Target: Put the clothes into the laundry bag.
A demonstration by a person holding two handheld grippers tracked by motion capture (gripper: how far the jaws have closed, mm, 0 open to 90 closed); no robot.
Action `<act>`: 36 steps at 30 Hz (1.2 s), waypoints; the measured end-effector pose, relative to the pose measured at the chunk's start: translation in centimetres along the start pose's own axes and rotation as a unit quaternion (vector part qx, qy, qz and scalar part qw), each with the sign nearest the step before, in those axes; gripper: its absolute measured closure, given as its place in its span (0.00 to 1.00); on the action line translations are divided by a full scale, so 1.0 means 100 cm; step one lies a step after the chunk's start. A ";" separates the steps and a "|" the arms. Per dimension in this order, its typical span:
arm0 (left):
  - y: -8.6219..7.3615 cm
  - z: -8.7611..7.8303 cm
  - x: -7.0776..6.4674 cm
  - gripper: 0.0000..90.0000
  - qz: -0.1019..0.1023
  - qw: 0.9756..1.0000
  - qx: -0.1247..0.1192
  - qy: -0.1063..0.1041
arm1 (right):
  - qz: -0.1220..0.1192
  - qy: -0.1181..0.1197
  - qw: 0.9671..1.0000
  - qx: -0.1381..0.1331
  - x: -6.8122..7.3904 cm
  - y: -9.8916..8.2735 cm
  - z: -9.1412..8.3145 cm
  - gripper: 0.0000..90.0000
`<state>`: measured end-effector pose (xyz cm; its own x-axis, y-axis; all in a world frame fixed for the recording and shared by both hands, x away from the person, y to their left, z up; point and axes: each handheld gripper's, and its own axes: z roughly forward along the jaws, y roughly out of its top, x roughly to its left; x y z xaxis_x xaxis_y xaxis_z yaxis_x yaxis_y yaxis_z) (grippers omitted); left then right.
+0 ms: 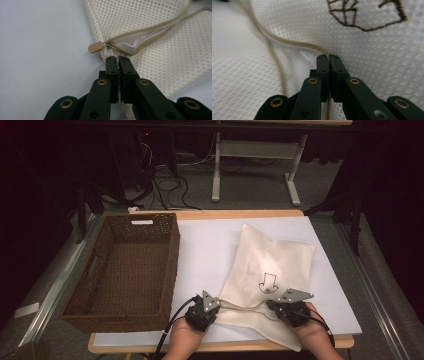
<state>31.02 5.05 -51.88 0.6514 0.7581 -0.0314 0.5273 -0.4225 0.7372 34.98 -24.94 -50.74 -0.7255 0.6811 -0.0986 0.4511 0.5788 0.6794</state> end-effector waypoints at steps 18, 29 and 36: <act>-0.003 0.001 -0.014 0.96 -0.002 0.999 -0.026 -0.027 | 0.006 0.033 0.999 -0.015 0.001 -0.009 -0.024 0.86; -0.003 -0.001 -0.009 0.87 -0.014 0.999 -0.030 -0.026 | 0.091 -0.014 0.989 -0.112 -0.013 -0.026 -0.081 0.70; -0.002 -0.004 -0.001 0.73 -0.032 0.998 -0.042 -0.020 | 0.178 -0.078 0.980 -0.046 -0.043 -0.047 -0.064 0.33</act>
<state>30.62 5.28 -51.79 0.6400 0.7611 -0.1049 0.5218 -0.3304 0.7865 32.64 -33.45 -48.80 -0.4400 0.8965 0.0513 0.6067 0.2547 0.7530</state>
